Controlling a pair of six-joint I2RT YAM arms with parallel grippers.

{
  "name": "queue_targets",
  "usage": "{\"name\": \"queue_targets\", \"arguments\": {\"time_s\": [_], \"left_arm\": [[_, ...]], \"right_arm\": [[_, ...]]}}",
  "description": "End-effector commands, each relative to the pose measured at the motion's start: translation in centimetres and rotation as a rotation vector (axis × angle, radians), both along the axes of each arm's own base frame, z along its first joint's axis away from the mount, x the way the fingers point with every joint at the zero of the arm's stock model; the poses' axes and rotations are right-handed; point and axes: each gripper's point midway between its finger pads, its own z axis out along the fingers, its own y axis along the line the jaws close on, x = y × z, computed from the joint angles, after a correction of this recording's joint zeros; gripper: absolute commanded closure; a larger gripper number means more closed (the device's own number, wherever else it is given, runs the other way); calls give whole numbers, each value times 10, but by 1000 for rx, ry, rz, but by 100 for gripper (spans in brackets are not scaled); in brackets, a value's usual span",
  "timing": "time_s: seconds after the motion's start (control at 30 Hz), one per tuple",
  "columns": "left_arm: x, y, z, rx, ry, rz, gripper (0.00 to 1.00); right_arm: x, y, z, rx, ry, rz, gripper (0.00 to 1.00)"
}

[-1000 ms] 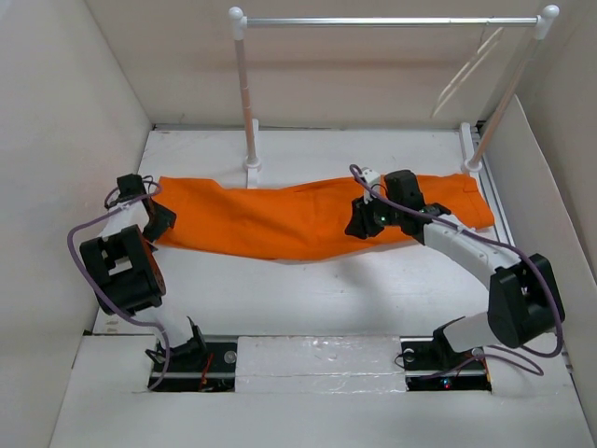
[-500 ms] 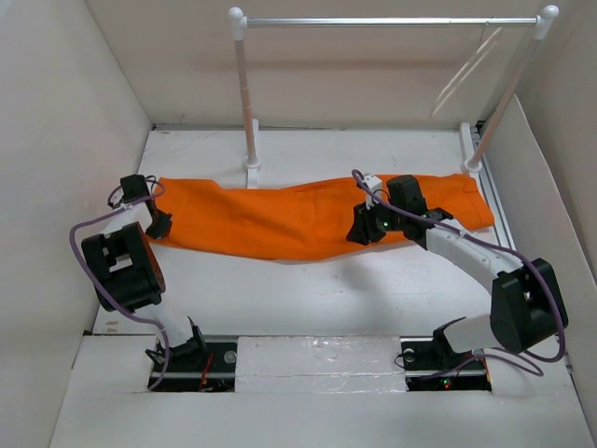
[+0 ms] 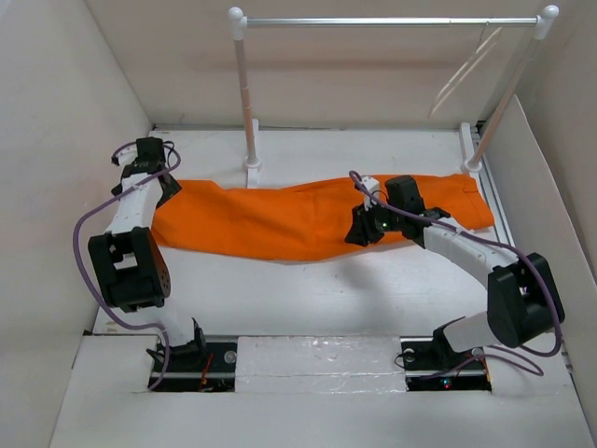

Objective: Place the trousers on the hanger
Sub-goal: Fold the trousers

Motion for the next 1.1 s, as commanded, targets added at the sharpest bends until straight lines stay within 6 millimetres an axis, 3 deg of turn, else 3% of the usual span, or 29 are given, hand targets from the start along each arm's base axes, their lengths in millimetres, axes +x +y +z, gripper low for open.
{"name": "queue_targets", "arguments": {"time_s": [0.0,0.17,0.23,0.4,0.47,0.6,0.73,0.9,0.97,1.0,1.07], "left_arm": [[-38,17,-7,79,147,46,13],[-46,28,-18,84,122,92,28],[-44,26,-29,47,97,100,42],[-14,21,-40,-2,10,76,42],[-7,20,-53,-21,39,71,42],[13,22,-61,-36,49,59,47],[20,19,-71,-68,63,53,60],[17,16,-79,-83,73,62,64],[15,16,-84,-86,89,61,83],[14,16,-85,-84,95,65,100],[15,16,-87,-89,97,64,100]], "right_arm": [[4,9,12,31,-63,52,62],[1,8,13,31,-67,57,62],[0,7,14,31,-68,59,62],[-5,7,13,37,-67,67,62],[-8,6,11,33,-56,69,62],[-12,4,13,33,-57,69,62],[-11,-4,15,25,-59,52,62],[-7,-13,17,22,-67,33,62],[-7,-12,17,22,-68,38,62],[-7,-12,17,22,-67,40,62],[-6,-12,17,23,-70,43,62]]}}
